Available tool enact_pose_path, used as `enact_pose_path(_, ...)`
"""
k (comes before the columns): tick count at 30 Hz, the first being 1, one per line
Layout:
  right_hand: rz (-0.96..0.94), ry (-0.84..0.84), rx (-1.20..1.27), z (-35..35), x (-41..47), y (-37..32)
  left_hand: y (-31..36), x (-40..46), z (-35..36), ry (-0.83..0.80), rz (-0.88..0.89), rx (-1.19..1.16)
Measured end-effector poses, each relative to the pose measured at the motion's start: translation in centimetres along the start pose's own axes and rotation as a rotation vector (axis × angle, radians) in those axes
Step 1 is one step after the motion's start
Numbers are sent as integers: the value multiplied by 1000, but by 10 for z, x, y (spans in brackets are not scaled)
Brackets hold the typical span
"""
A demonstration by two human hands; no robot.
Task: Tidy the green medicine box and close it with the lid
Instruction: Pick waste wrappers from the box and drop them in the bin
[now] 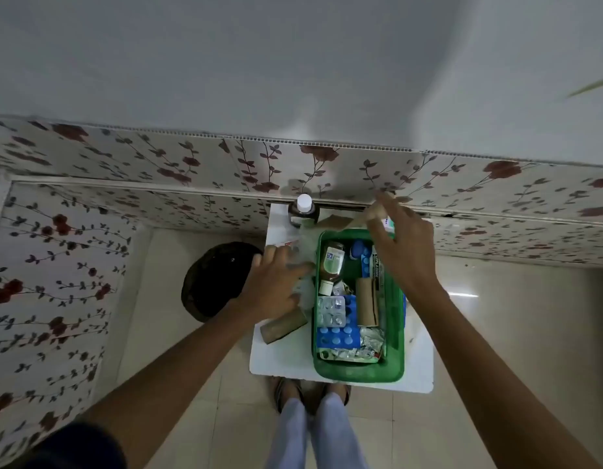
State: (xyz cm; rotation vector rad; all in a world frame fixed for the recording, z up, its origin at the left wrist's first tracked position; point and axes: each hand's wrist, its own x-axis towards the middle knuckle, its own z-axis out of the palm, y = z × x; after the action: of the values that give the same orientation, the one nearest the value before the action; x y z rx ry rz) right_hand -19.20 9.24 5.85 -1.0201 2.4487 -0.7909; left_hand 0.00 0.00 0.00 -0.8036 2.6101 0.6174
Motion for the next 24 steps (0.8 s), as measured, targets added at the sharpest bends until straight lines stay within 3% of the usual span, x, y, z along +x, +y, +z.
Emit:
enact_pose_path(2,11,-119,-62,7,15,-2,1,6,5,-41,56,122)
enact_pose_path(5,118,-285,-128,14,31,-7,0,12,15,-63,34,128)
enact_pose_path(8,69,-113,-91,8,33,-5,5,18,23,82,23,37)
enact_pose_path(11,63,69,9,-17,19,-12,7,23,24,292,-75,-213)
enact_pose_path(14,53,172,145,-36,-11,-25,5,15,9,462,-281,-589)
enact_pose_path(18,-180,203,143,-29,-57,-65,-20,-32,-24,627,-484,-1033)
enact_pose_path(21,-362,131,139,8,-80,-103,-51,-76,-34,677,-560,-1268)
enact_pose_path(24,-488,-157,104,96,-86,-144,-95,-114,-25,670,-637,-1375)
